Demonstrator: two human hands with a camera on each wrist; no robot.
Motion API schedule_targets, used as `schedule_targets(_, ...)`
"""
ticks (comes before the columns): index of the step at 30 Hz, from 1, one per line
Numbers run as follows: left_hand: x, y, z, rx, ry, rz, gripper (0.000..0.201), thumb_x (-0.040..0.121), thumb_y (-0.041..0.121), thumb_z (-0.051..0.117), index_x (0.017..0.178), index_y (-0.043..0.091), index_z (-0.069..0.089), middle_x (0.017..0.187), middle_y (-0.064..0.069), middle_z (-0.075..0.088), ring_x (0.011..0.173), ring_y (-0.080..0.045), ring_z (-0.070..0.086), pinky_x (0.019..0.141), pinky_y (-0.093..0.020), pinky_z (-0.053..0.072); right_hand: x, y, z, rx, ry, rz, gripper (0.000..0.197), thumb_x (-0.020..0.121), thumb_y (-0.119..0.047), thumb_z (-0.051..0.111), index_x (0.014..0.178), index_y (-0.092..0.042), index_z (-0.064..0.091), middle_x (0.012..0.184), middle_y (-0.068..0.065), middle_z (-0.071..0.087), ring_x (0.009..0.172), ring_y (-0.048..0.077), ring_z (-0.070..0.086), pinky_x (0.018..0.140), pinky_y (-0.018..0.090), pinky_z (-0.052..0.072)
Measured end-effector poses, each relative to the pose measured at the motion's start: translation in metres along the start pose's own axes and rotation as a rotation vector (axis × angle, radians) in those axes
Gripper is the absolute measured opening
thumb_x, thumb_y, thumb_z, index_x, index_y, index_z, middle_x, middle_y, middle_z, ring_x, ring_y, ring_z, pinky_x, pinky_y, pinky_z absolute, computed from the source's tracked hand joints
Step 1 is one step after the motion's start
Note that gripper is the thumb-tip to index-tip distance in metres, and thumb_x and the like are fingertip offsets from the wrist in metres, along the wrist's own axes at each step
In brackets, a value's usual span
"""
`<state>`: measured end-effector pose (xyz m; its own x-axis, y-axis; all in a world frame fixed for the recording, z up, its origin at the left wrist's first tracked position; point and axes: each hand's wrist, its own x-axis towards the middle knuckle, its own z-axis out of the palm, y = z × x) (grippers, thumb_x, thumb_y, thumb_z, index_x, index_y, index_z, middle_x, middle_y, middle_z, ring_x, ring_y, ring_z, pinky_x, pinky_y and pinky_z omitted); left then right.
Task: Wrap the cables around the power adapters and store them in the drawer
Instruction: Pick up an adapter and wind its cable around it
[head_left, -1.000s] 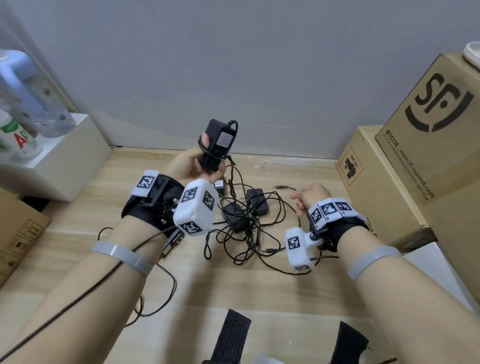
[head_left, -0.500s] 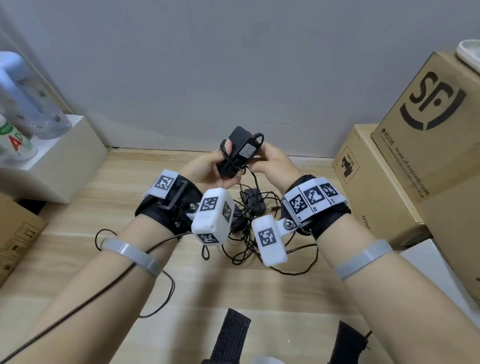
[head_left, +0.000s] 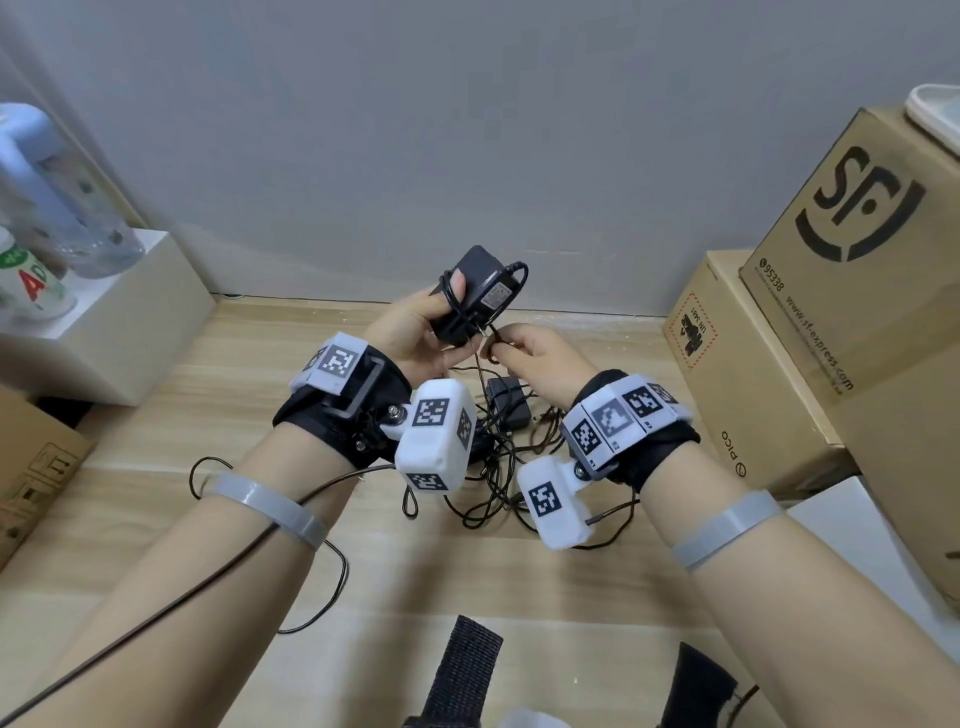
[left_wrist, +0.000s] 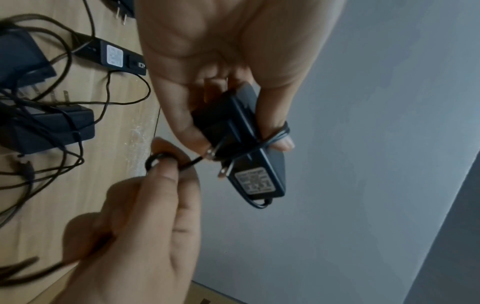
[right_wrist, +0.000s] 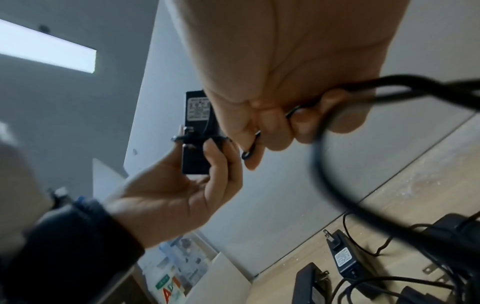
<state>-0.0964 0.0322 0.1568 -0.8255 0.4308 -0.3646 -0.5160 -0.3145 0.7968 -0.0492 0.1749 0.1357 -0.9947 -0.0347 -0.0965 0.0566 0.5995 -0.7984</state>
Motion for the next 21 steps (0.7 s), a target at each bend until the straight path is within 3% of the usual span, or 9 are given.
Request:
schedule_targets(4,0.003,-0.003,0.002,0.126,0.030,0.135,0.007,0.087,0.021,0.060,0.091,0.016,0.062,0.074,0.002,0.066,0.069,-0.012,0.062,0.057,-0.023,0.054,-0.003,-0.005,0.002,-0.094,-0.022,-0.017,0.037,0.095,-0.031,0.044,0.059,-0.022,0.047,0.057,-0.005,0.045,0.057,0.011,0.043,0.060,0.030,0.033)
schedule_targets(7,0.005,0.001,-0.002,0.106,0.081,0.196,0.010,0.085,0.019,0.063,0.095,0.015,0.063,0.076,0.001,0.066,0.070,-0.011,0.062,0.060,-0.025,0.055,-0.011,-0.005,0.003,-0.170,-0.096,-0.084,0.047,0.095,-0.045,0.038,0.057,-0.017,0.041,0.057,0.000,0.039,0.055,0.014,0.039,0.058,0.029,0.031)
schedule_targets(12,0.009,0.001,-0.006,0.134,0.090,0.217,0.019,0.085,0.017,0.063,0.103,0.013,0.060,0.083,-0.003,0.063,0.074,-0.014,0.060,0.063,-0.027,0.057,-0.018,-0.014,-0.002,-0.203,-0.154,-0.133,0.054,0.095,-0.039,0.042,0.043,-0.028,0.047,0.051,-0.004,0.031,0.048,0.011,0.032,0.053,0.029,0.025)
schedule_targets(14,0.009,-0.002,-0.004,0.162,0.098,0.226,0.025,0.084,0.015,0.065,0.108,0.012,0.059,0.084,-0.003,0.062,0.071,-0.014,0.062,0.067,-0.030,0.056,-0.019,-0.017,-0.003,-0.239,-0.164,-0.141,0.052,0.095,-0.039,0.042,0.047,-0.019,0.038,0.052,-0.001,0.029,0.049,0.012,0.029,0.053,0.030,0.023)
schedule_targets(17,0.011,-0.008,-0.002,0.221,0.144,0.277,0.035,0.081,0.007,0.067,0.114,0.010,0.056,0.084,0.000,0.063,0.069,-0.013,0.064,0.070,-0.032,0.055,-0.021,-0.022,-0.003,-0.287,-0.180,-0.149,0.045,0.095,-0.036,0.044,0.057,-0.014,0.038,0.053,0.000,0.034,0.049,0.011,0.032,0.053,0.029,0.026)
schedule_targets(21,0.016,-0.017,-0.009,0.627,0.152,0.423,0.042,0.069,-0.004,0.075,0.103,0.013,0.058,0.094,0.001,0.062,0.084,-0.013,0.062,0.072,-0.019,0.054,-0.021,-0.029,-0.011,-0.209,-0.099,-0.184,0.036,0.088,-0.033,0.057,0.057,-0.017,0.054,0.057,0.000,0.050,0.056,0.013,0.045,0.059,0.030,0.036)
